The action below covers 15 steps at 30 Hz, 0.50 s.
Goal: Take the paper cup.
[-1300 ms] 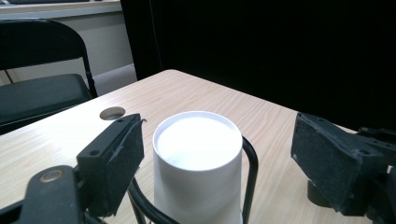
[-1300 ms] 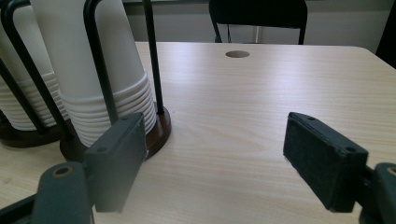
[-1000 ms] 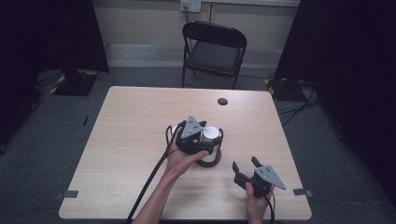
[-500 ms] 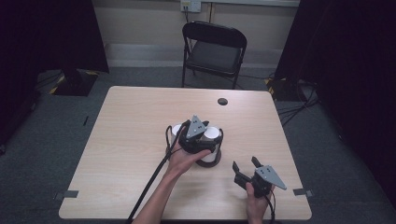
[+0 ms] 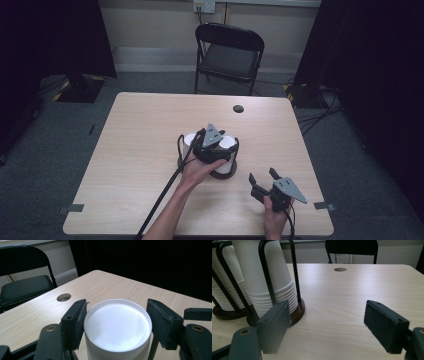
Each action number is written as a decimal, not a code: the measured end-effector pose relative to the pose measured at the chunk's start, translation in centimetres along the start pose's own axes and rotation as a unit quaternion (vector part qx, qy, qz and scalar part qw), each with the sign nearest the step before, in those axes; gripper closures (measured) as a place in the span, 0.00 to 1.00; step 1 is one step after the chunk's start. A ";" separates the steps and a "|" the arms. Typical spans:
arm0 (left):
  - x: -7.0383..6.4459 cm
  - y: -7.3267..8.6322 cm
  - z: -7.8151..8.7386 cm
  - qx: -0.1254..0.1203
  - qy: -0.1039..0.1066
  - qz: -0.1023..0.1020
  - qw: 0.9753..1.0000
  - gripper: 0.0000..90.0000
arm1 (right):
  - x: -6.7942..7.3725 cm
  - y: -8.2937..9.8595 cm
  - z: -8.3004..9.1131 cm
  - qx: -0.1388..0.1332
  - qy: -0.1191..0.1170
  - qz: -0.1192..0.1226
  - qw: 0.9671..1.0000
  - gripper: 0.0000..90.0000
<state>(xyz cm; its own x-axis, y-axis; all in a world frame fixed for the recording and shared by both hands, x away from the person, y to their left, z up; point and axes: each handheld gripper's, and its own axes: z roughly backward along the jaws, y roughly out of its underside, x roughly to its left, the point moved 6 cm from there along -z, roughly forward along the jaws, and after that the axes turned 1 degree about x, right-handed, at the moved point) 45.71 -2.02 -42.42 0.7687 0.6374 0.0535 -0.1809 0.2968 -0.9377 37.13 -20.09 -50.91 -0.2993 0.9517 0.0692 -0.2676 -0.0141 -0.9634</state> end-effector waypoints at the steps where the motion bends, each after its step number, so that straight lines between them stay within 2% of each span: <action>1: 0.0 0.0 0.0 -0.002 0.002 0.002 1.000 0.39 | 0.0 0.0 0.0 0.000 0.000 0.000 1.000 0.23; 5: -0.1 -0.2 0.2 -0.002 -0.002 -0.001 1.000 0.40 | 0.0 0.0 0.0 -0.001 0.000 -0.001 1.000 0.23; 15: 0.0 -1.1 0.9 -0.028 -0.001 0.009 1.000 0.40 | 0.0 0.0 0.0 -0.001 -0.001 -0.002 1.000 0.23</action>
<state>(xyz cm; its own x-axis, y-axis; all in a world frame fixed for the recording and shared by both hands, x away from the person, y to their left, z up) 45.35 -1.67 -41.07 0.7649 0.6431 0.0372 -0.1597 0.2452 -0.9562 37.11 -20.11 -50.89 -0.3008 0.9509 0.0732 -0.2658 -0.0099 -0.9640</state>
